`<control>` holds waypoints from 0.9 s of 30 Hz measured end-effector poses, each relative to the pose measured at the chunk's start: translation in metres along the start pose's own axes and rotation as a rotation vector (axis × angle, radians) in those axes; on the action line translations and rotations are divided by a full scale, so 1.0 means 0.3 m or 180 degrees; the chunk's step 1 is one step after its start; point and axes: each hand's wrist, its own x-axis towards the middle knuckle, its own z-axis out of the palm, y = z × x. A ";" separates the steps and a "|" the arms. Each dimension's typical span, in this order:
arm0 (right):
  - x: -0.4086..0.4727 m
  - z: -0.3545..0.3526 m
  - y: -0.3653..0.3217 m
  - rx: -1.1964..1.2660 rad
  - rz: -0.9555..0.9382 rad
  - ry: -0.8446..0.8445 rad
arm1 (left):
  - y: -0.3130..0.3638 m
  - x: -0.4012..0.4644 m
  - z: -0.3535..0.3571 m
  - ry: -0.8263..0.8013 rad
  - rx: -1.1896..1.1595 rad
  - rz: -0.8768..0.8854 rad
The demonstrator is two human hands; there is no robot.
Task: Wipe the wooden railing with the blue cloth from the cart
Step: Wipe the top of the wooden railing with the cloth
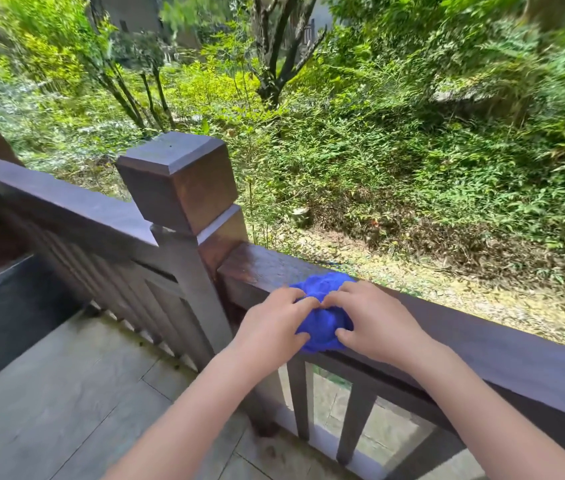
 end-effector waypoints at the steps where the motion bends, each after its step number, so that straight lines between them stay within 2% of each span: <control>1: -0.004 -0.001 -0.009 0.0022 0.0011 -0.0037 | -0.011 -0.008 -0.011 -0.0019 -0.0089 0.0038; 6: -0.054 -0.015 -0.065 0.0297 0.0198 -0.0129 | -0.046 -0.034 -0.081 -0.0208 -0.0349 0.0281; 13: -0.255 -0.074 -0.080 0.0293 0.0850 -0.0048 | 0.077 -0.005 -0.102 -0.0719 -0.0396 0.1077; 21: -0.618 -0.237 -0.026 0.0262 0.1684 0.0293 | 0.453 0.009 -0.114 -0.0873 -0.0419 0.2146; 27: -1.017 -0.315 0.006 0.0160 0.2336 0.0651 | 0.844 -0.053 -0.065 -0.0987 -0.0331 0.2954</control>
